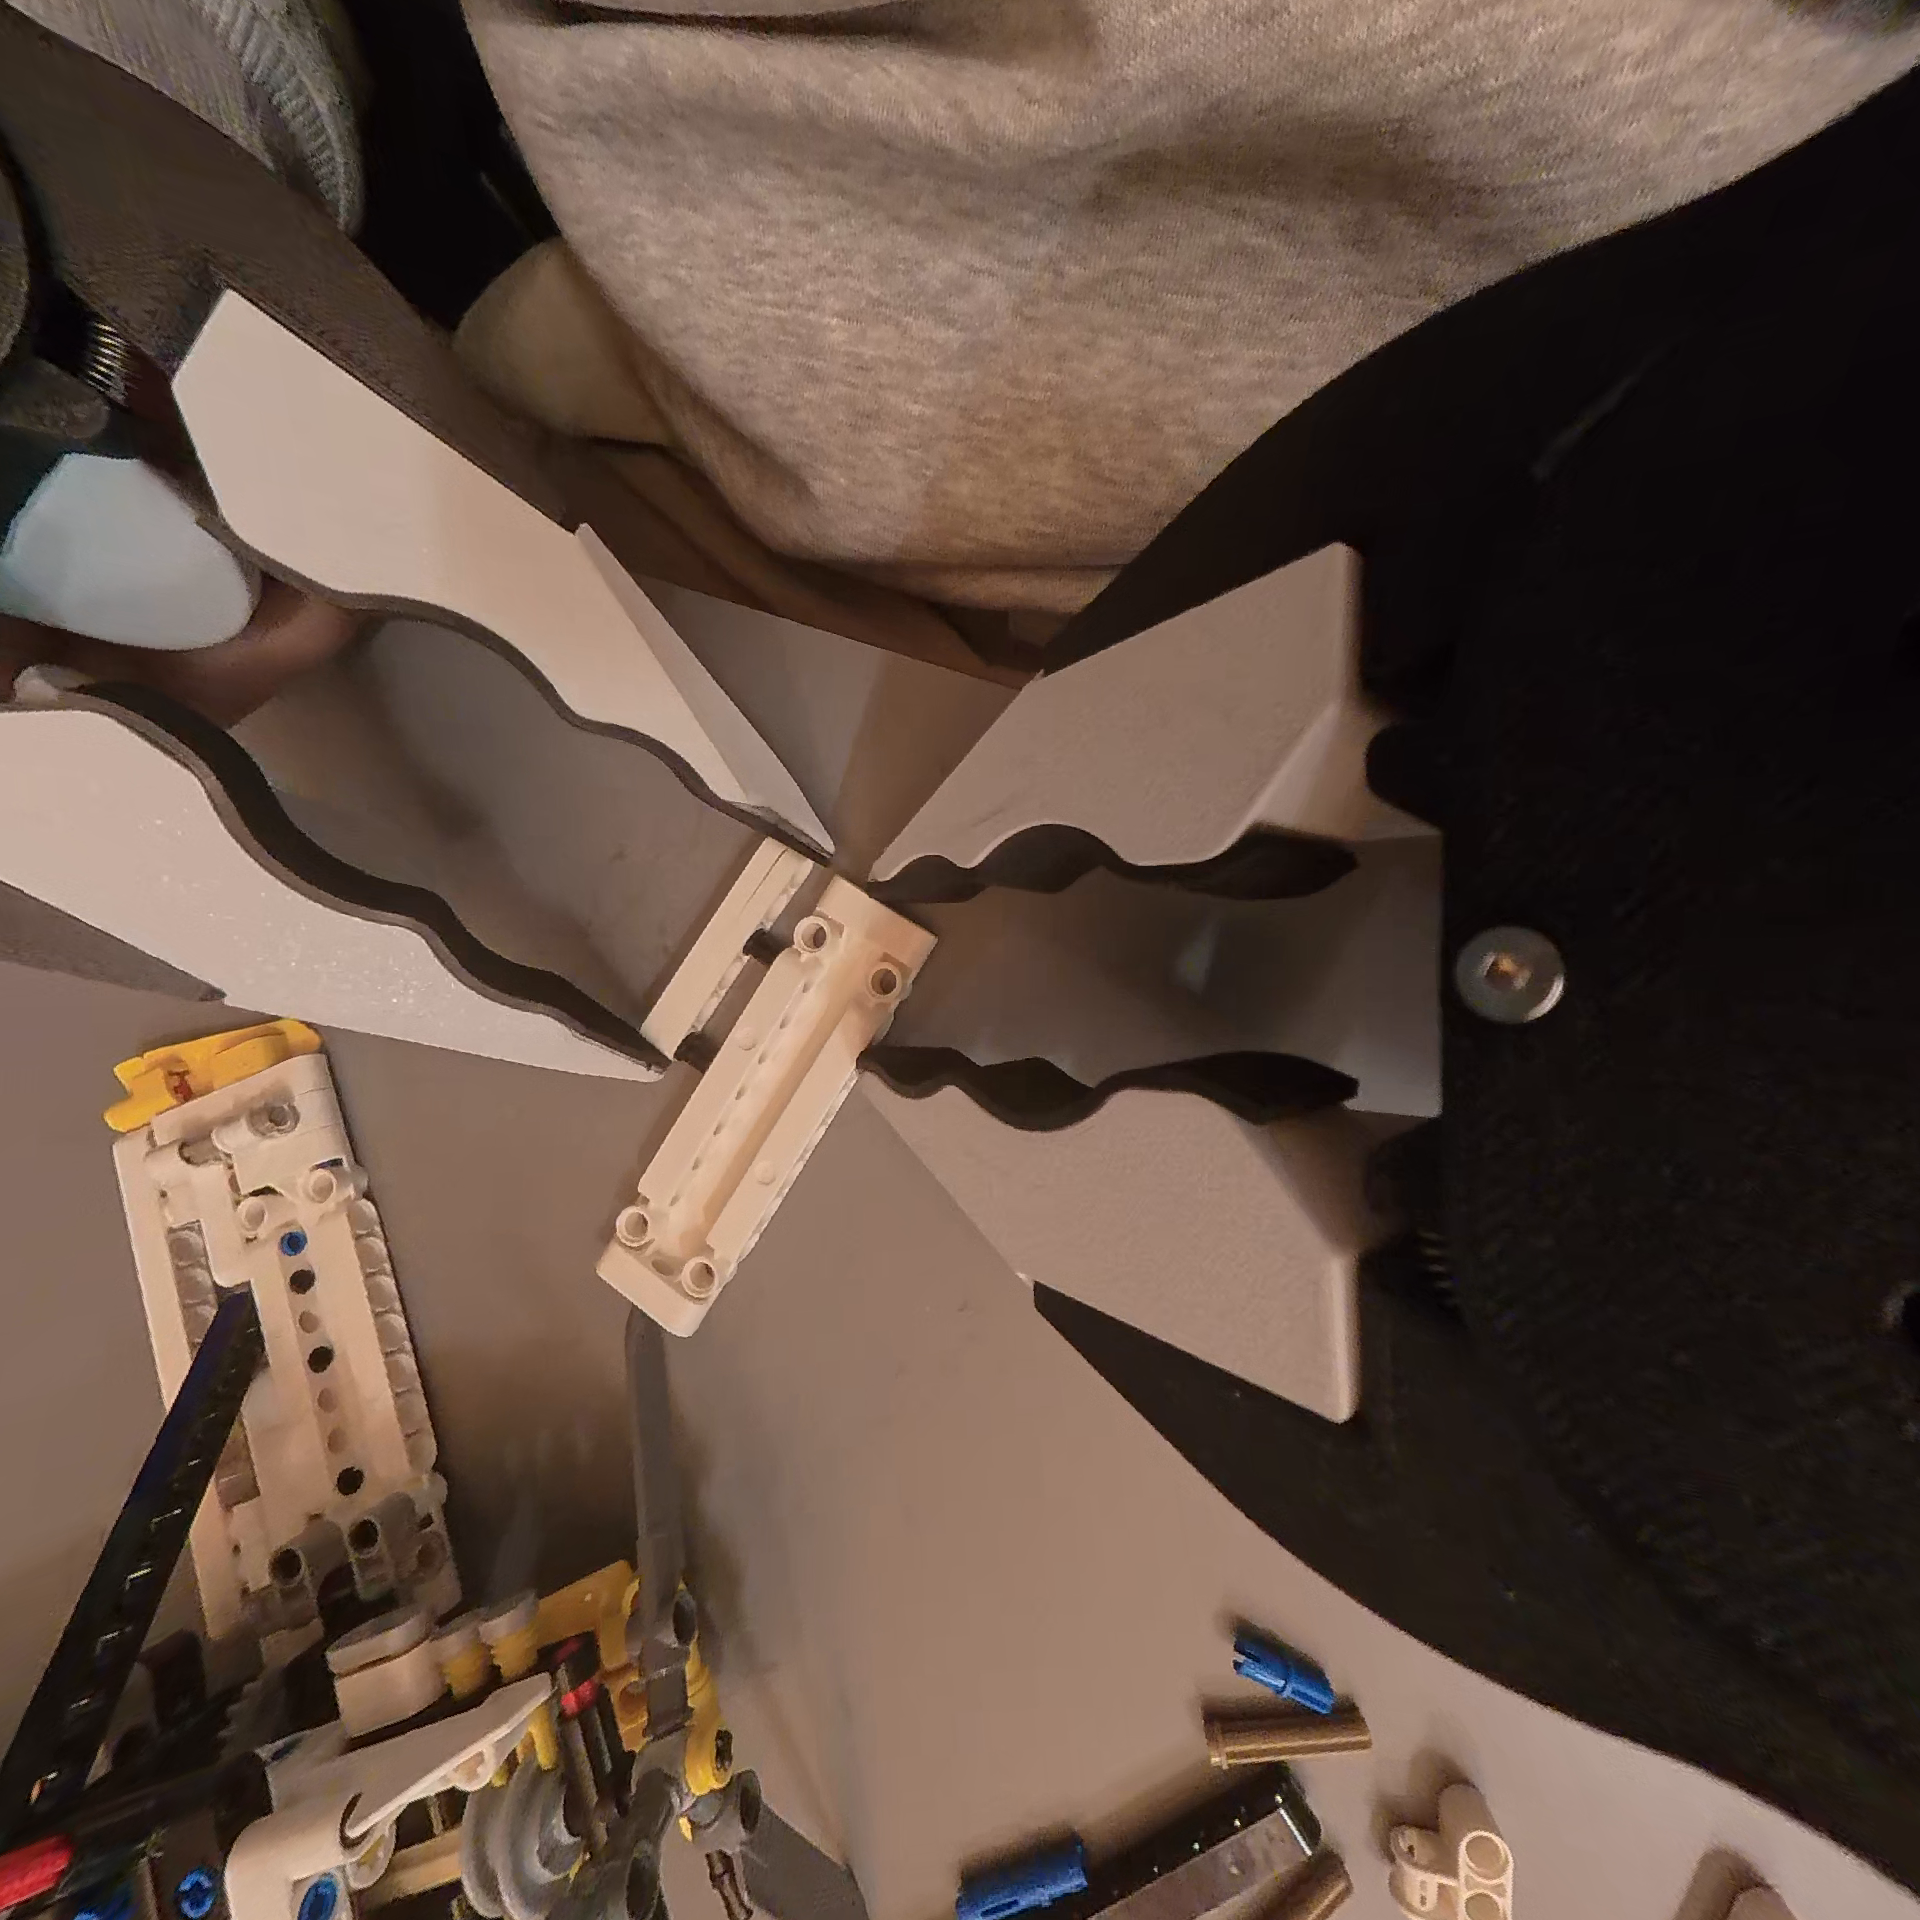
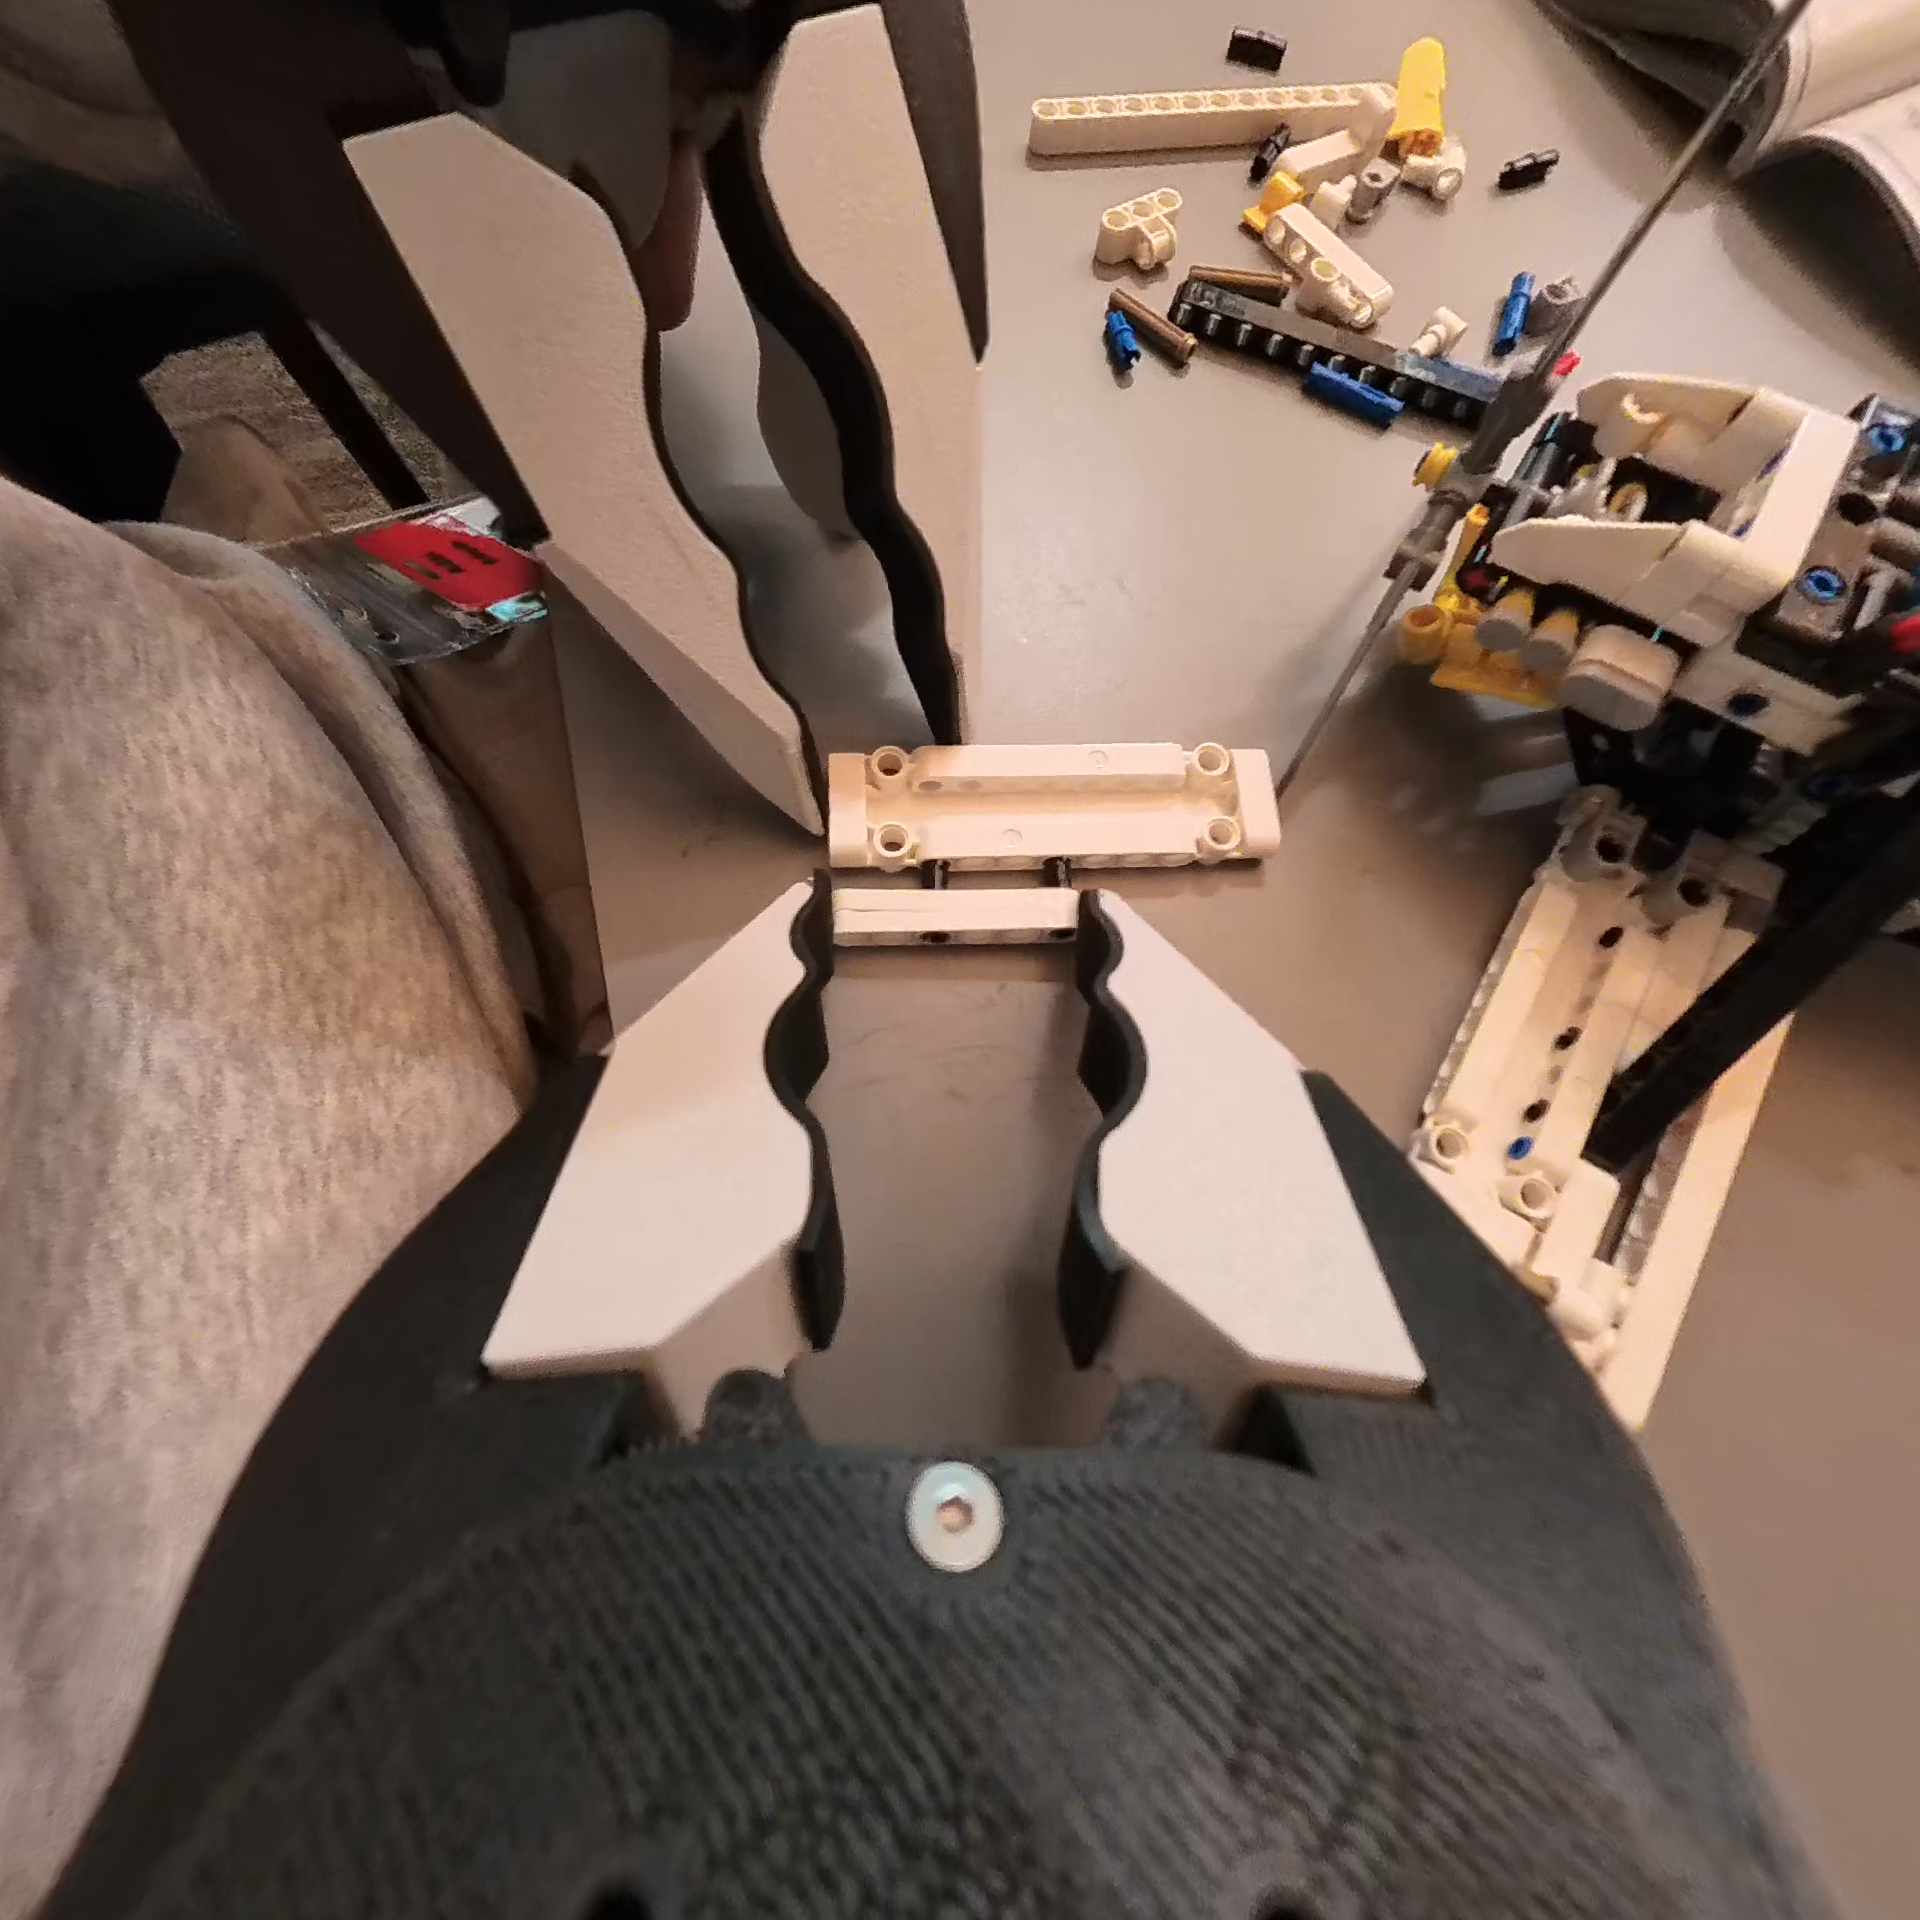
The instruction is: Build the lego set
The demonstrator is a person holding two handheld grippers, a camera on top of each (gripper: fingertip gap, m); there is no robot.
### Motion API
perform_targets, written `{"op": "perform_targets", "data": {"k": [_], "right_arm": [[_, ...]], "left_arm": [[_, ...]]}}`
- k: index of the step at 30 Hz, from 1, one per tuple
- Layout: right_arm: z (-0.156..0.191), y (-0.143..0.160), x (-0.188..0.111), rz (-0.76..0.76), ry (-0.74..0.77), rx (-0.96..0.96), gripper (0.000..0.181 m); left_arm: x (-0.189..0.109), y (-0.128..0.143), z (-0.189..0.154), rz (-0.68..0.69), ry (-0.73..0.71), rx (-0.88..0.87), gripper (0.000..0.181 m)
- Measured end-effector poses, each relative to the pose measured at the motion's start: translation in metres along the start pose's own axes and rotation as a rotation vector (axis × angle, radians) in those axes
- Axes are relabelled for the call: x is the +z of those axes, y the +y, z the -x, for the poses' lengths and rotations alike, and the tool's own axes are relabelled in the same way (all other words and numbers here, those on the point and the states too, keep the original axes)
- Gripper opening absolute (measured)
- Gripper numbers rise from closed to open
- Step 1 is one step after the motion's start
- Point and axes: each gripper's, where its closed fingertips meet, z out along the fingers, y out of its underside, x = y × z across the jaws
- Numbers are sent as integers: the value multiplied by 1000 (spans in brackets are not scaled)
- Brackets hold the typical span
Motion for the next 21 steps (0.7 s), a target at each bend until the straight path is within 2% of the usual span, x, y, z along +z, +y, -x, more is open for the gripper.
{"op": "perform_targets", "data": {"k": [10, 21], "right_arm": [[-1, 0, 0, -11, -61, -72, 46], [-1, 0, 2, -3, -157, -51, 47]], "left_arm": [[0, 0, 1, -5, 15, -2, 25], [0, -1, 1, -2, 8, 20, 25]]}}
